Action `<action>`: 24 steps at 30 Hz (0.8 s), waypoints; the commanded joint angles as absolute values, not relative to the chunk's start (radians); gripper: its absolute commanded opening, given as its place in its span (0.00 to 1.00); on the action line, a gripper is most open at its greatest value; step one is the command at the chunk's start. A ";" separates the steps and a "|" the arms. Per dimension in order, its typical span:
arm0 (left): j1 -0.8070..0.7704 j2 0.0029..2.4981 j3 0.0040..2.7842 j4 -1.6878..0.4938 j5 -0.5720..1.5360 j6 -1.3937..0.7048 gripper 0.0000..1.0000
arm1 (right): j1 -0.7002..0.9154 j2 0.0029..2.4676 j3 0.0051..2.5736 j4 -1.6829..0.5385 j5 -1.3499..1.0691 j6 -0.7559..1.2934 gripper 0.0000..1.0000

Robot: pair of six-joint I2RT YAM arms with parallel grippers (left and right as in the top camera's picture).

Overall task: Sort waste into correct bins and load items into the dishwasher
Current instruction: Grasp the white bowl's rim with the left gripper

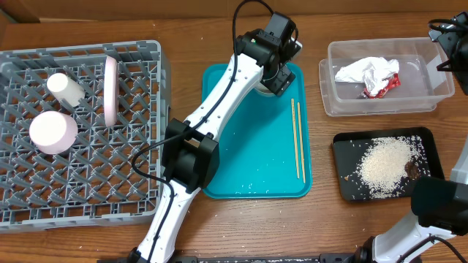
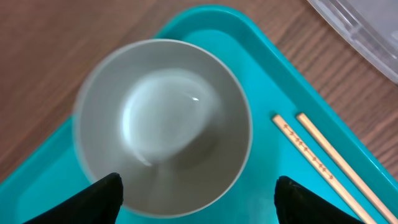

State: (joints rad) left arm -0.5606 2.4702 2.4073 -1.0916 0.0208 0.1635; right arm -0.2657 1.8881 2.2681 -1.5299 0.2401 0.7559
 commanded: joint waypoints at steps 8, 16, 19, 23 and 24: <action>-0.570 2.581 2.410 -1.103 0.173 0.258 0.74 | -0.265 1.873 2.283 -1.527 0.249 0.759 1.00; -0.570 2.604 2.410 -1.098 0.168 0.254 0.48 | -0.265 1.873 2.283 -1.527 0.249 0.759 1.00; -0.570 2.603 2.413 -1.095 0.143 0.221 0.33 | -0.265 1.873 2.283 -1.527 0.249 0.759 1.00; -0.569 2.601 2.475 -1.130 0.097 0.118 0.06 | -0.265 1.873 2.283 -1.527 0.249 0.759 1.00; -0.569 2.601 2.505 -1.150 0.097 0.102 0.04 | -0.265 1.873 2.283 -1.527 0.249 0.759 1.00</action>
